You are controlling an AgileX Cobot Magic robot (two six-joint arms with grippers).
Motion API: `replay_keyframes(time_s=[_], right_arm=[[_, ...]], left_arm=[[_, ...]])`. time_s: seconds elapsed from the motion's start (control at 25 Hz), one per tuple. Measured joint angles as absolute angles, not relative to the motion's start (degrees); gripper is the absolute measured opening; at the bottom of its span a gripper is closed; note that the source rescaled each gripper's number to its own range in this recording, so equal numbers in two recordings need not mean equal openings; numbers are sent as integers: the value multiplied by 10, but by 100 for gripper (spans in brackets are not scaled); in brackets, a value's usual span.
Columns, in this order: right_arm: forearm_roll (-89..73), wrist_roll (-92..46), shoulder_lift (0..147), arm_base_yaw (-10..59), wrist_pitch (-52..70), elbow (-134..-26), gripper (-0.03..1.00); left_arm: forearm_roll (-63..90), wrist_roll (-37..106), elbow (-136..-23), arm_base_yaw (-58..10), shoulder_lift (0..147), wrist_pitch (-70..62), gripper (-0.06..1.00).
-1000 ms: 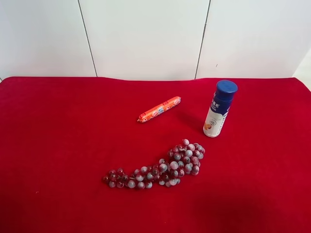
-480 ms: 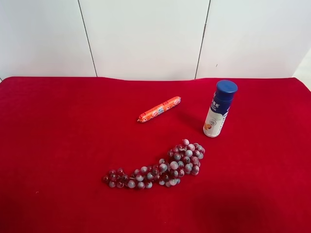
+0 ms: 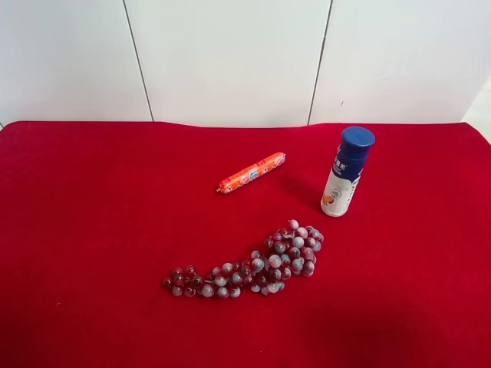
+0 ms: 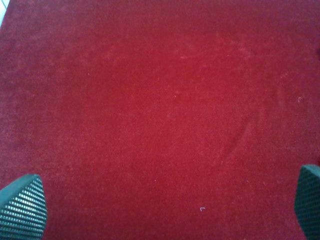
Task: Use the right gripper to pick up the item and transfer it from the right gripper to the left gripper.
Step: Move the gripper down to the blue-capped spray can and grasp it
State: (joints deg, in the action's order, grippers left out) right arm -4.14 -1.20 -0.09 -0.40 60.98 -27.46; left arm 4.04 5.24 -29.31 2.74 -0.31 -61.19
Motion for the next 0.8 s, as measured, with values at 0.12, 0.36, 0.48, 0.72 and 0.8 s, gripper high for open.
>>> replay_keyframes(time_s=[0.12,0.36,0.48,0.72,0.8], right_arm=[[-54,-12,22,-4,619,-295,100],[-52,-12,211,-4,627,-424,100],[-52,-12,315,-4,628,-502,100],[-45,-12,505,44,647,-634,100],[-35,-12,567,77,666,-669,100]], left_arm=[[40,52,-293,27,-3,-612,100],[40,52,-293,27,-3,-612,100],[40,52,-293,27,-3,-612,100],[40,52,-293,27,-3,-612,100],[40,52,-293,27,-3,-612,100]])
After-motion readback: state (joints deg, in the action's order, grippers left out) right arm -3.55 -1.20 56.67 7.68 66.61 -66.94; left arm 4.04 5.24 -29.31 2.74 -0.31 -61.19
